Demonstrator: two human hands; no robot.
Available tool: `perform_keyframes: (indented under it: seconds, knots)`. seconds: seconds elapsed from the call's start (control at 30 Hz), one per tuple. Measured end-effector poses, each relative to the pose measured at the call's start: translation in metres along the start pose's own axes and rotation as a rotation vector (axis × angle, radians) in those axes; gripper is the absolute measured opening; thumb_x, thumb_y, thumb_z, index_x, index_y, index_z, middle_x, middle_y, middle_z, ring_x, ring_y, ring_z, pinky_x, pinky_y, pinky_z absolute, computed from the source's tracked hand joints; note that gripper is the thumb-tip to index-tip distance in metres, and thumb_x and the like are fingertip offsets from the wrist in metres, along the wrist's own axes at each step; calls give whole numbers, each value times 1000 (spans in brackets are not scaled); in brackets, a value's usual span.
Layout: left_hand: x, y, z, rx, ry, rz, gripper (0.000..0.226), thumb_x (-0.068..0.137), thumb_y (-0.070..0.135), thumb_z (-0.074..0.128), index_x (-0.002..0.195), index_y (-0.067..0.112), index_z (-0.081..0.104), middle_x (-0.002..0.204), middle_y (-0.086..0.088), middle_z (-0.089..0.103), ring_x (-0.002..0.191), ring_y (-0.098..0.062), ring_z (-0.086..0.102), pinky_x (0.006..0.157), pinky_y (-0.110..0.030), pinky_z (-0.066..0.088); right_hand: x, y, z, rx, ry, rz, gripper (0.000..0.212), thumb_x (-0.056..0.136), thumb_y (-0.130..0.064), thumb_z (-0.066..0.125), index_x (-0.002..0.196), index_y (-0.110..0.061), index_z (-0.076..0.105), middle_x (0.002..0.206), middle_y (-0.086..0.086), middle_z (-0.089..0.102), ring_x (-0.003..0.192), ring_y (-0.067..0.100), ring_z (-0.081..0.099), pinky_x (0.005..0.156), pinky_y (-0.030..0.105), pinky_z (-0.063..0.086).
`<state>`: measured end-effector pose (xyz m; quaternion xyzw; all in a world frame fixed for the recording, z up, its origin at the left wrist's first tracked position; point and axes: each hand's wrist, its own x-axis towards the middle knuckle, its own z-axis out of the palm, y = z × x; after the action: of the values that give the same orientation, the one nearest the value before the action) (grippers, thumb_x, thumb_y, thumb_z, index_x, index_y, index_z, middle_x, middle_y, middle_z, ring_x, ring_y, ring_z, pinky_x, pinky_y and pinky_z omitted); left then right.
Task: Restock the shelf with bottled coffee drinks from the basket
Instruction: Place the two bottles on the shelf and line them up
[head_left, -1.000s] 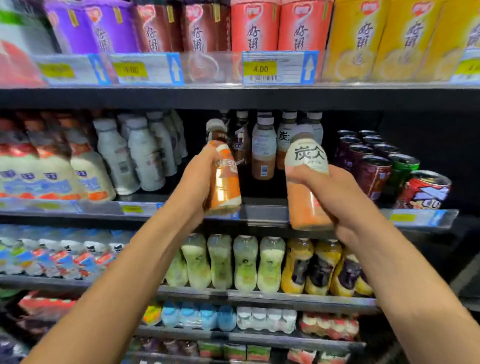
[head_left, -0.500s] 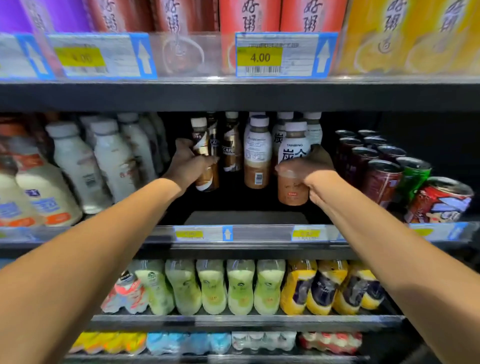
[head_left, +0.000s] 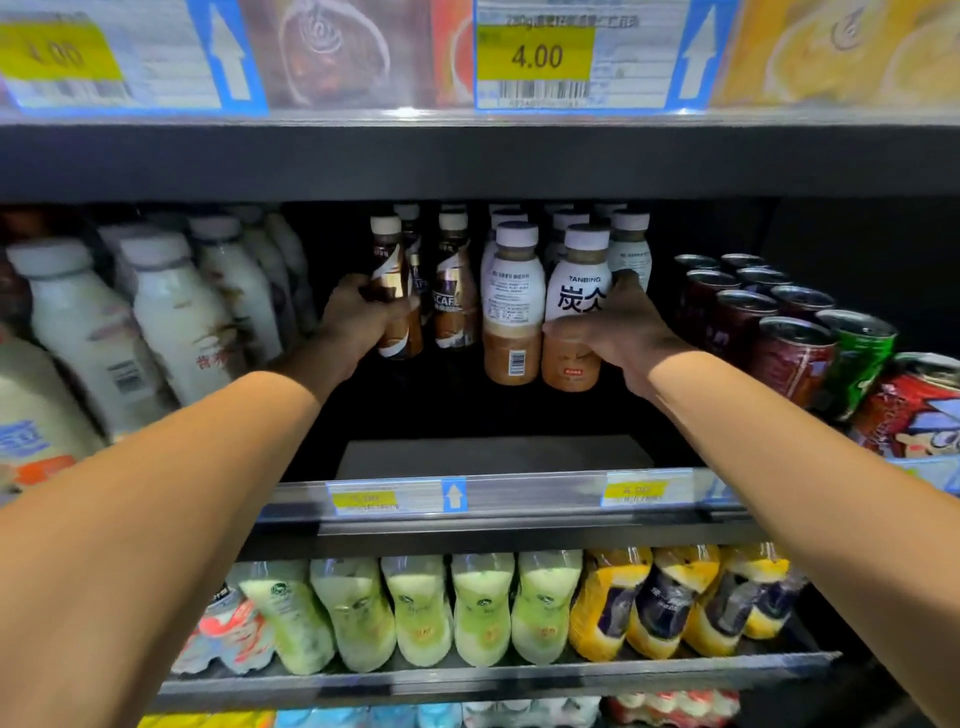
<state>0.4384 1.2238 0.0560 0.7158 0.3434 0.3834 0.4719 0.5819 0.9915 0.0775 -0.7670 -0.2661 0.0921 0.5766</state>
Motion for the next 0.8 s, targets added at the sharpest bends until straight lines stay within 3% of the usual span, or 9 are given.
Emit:
perform_keyframes:
  seconds: [0.13,0.3,0.53,0.8]
  knots:
    - [6,-6,7,-24,17,-8,52,75,29,85,118,9,63,110,-6,70,98,-18,67,92,-34,54,10,6,-4,-11,-30,-8,73,61,-16,92,120,-15,49,105,-1,68,96,14,65,78,33,54]
    - [16,-7,17,-16,-29,-18,49,78,35,82,118,14,64,115,-6,70,106,-21,66,97,-38,52,20,11,-2,-11,-40,-11,79,52,-25,95,119,-19,52,105,-3,71,96,14,68,86,42,58]
    - [10,-9,24,-86,-64,-14,49,86,31,74,130,14,59,119,-4,67,103,-17,64,87,-29,49,13,10,-3,18,-44,-11,74,65,-19,91,124,-19,47,106,-7,66,97,11,63,83,33,53]
    - [9,-6,23,-78,-83,-45,51,86,34,74,130,14,59,124,-4,66,103,-18,63,87,-28,47,6,9,-4,36,-45,-11,70,69,-17,88,123,-20,44,97,-12,61,87,3,58,77,28,48]
